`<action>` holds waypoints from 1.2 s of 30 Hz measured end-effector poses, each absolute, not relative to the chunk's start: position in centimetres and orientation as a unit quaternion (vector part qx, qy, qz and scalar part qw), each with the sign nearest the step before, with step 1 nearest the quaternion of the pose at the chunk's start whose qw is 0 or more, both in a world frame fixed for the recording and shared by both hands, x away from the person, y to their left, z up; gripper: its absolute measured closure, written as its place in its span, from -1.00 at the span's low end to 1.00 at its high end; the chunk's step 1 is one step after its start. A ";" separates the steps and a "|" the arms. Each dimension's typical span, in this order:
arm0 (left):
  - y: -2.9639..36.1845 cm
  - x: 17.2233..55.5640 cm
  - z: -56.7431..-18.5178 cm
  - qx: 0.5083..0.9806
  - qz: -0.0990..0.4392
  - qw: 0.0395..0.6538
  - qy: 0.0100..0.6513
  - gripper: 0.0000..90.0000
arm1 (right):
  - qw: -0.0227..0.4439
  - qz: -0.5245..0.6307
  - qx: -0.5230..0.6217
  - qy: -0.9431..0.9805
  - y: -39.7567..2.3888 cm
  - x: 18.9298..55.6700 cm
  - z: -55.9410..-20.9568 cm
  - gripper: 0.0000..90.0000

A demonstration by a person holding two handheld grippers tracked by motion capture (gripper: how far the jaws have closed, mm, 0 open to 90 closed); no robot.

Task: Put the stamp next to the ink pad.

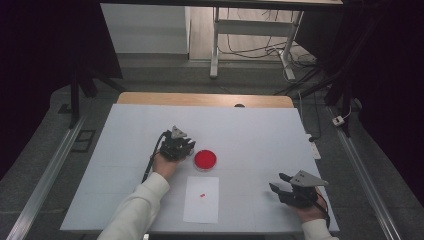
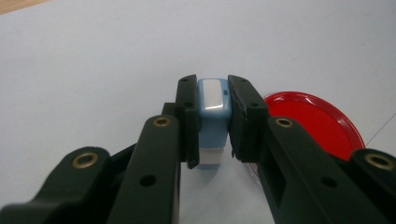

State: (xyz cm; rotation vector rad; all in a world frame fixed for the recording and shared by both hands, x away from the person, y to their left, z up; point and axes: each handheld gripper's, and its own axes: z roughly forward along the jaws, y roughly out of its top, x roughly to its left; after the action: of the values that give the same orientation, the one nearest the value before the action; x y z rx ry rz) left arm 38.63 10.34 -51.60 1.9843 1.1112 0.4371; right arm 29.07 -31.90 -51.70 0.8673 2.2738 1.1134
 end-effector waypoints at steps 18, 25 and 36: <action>11.3 38.0 -50.4 0.768 0.164 0.428 0.447 -0.19 | 0.229 0.402 0.318 0.828 -31.8 29.1 -51.8 -0.02; 11.8 36.7 -49.2 0.780 0.164 0.424 0.429 -0.26 | 0.226 0.404 0.318 0.827 -31.8 29.1 -51.8 -0.02; 13.2 32.4 -47.7 0.806 0.152 0.420 0.390 -0.27 | 0.226 0.404 0.316 0.828 -31.8 29.1 -51.8 -0.02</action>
State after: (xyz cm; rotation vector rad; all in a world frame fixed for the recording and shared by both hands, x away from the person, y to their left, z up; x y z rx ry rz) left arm 32.38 13.21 -47.67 2.0197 0.9766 0.3813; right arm 29.10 -31.79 -51.79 0.8702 2.2834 1.1147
